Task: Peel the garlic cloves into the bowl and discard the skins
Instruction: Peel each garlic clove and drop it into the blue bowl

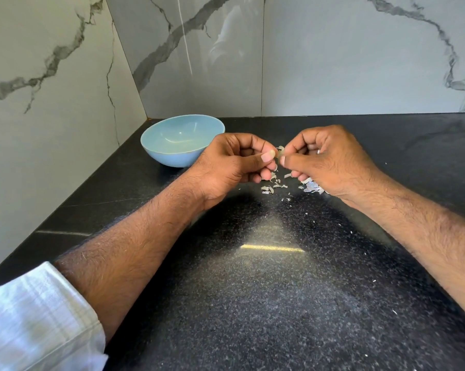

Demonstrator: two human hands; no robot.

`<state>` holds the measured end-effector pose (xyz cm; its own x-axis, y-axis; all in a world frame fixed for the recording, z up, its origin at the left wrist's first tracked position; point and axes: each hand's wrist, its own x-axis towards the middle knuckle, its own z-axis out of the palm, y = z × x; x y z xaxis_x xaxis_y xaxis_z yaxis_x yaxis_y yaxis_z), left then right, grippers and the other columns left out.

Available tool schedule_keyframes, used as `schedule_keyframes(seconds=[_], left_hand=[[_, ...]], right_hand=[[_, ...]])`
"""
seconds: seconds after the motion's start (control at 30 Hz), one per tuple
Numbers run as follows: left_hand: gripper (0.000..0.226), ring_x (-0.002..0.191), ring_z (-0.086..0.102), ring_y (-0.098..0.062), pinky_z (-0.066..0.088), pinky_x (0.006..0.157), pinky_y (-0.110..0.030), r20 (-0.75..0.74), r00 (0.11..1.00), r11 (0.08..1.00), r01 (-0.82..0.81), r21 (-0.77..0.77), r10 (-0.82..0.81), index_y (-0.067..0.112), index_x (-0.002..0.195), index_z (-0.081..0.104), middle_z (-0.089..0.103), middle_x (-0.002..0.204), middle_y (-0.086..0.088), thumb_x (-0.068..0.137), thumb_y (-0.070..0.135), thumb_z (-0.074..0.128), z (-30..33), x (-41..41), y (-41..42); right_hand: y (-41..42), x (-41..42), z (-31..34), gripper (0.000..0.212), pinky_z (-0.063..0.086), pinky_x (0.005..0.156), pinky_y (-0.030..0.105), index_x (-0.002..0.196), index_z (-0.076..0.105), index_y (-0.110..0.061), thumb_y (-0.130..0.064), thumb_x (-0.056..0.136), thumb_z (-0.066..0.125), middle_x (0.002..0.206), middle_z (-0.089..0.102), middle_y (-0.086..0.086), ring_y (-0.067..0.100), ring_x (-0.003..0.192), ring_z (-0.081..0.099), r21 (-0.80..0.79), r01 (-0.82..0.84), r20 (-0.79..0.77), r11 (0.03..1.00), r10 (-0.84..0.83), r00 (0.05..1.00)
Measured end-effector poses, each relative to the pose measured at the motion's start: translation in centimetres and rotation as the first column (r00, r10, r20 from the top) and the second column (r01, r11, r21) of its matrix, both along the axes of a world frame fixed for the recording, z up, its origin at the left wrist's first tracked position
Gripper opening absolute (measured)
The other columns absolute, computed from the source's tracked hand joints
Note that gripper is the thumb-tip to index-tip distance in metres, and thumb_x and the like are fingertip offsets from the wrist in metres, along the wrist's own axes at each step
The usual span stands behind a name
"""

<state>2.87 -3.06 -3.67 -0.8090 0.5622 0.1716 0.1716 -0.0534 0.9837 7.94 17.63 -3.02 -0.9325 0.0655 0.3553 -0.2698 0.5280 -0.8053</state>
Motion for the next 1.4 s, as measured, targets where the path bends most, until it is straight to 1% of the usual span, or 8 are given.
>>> schedule_keyframes(seconds=[0.13,0.3,0.53,0.87,1.03,1.13,1.2,1.4], left_hand=[[0.011,0.072,0.071,-0.017,0.06,0.07,-0.025,-0.023,1.0,1.0,-0.01,-0.012,0.01,0.004,0.102,0.072,0.075,0.083,-0.009,0.095,-0.005,0.07,-0.04,0.05,-0.08],[0.005,0.067,0.071,-0.015,0.058,0.065,-0.024,-0.127,0.987,0.991,-0.11,-0.075,0.1,0.004,0.099,0.071,0.075,0.077,-0.004,0.098,-0.001,0.071,-0.25,-0.27,-0.09],[0.011,0.063,0.066,-0.016,0.055,0.062,-0.029,-0.298,0.951,0.969,-0.146,-0.201,0.081,0.006,0.093,0.07,0.071,0.074,-0.004,0.102,0.012,0.072,-0.34,-0.06,0.15],[0.029,0.063,0.06,-0.021,0.043,0.054,-0.029,-0.185,0.979,0.99,-0.103,-0.098,0.084,0.011,0.083,0.062,0.058,0.072,-0.009,0.111,0.016,0.054,0.32,0.31,0.08],[0.05,0.056,0.059,-0.03,0.038,0.05,-0.029,-0.2,0.962,0.963,-0.217,-0.159,0.184,0.017,0.061,0.049,0.05,0.053,-0.003,0.109,0.025,0.062,0.21,-0.15,0.1],[0.019,0.061,0.056,-0.028,0.044,0.047,-0.028,-0.253,0.956,0.968,-0.195,-0.16,0.151,0.011,0.087,0.064,0.067,0.073,-0.012,0.092,0.014,0.082,-0.11,-0.25,-0.23],[0.03,0.069,0.059,-0.027,0.049,0.047,-0.029,-0.272,0.953,0.972,-0.18,-0.153,0.134,0.013,0.103,0.065,0.069,0.092,-0.017,0.084,-0.004,0.082,-0.31,-0.24,-0.31],[0.028,0.07,0.067,-0.023,0.046,0.05,-0.029,-0.153,0.964,0.939,-0.25,-0.235,0.219,0.006,0.091,0.075,0.074,0.081,-0.013,0.105,0.02,0.056,0.41,-0.01,0.01]], right_hand=[[-0.09,0.22,0.04,0.029,0.064,0.07,0.05,0.093,0.077,-0.016,0.003,0.076,0.088,0.086,0.077,0.006,0.024,0.066,0.07,-0.028,-0.067,0.044,0.997,0.068,0.997],[-0.05,0.3,0.11,0.022,0.063,0.063,0.031,0.103,0.079,-0.015,0.0,0.087,0.081,0.086,0.078,0.006,0.02,0.075,0.077,-0.063,-0.135,-0.039,0.989,0.133,0.99],[-0.29,0.23,-0.18,0.012,0.065,0.066,0.032,0.101,0.079,-0.005,-0.009,0.09,0.08,0.082,0.079,0.007,0.023,0.072,0.078,-0.093,-0.18,-0.106,0.979,0.17,0.98],[-0.48,0.08,-0.11,0.008,0.062,0.071,0.036,0.1,0.072,-0.003,0.001,0.097,0.065,0.081,0.072,0.012,0.021,0.071,0.067,-0.467,-0.239,0.059,0.851,0.299,0.952],[-0.17,0.07,0.04,0.007,0.063,0.073,0.036,0.099,0.072,-0.003,0.0,0.095,0.068,0.084,0.073,0.015,0.022,0.074,0.068,-0.492,-0.238,0.078,0.837,0.314,0.946],[-0.1,0.11,-0.01,0.013,0.063,0.074,0.036,0.1,0.073,-0.002,-0.003,0.088,0.074,0.089,0.074,0.02,0.024,0.076,0.071,-0.462,-0.233,0.07,0.856,0.297,0.952],[0.01,0.07,-0.04,0.022,0.063,0.075,0.037,0.099,0.075,-0.003,-0.012,0.08,0.079,0.09,0.075,0.022,0.025,0.077,0.071,-0.44,-0.224,0.069,0.87,0.281,0.957],[0.33,0.05,0.02,0.016,0.066,0.077,0.038,0.099,0.076,-0.004,-0.007,0.084,0.081,0.088,0.076,0.021,0.025,0.077,0.075,-0.347,-0.21,0.028,0.914,0.234,0.972]])
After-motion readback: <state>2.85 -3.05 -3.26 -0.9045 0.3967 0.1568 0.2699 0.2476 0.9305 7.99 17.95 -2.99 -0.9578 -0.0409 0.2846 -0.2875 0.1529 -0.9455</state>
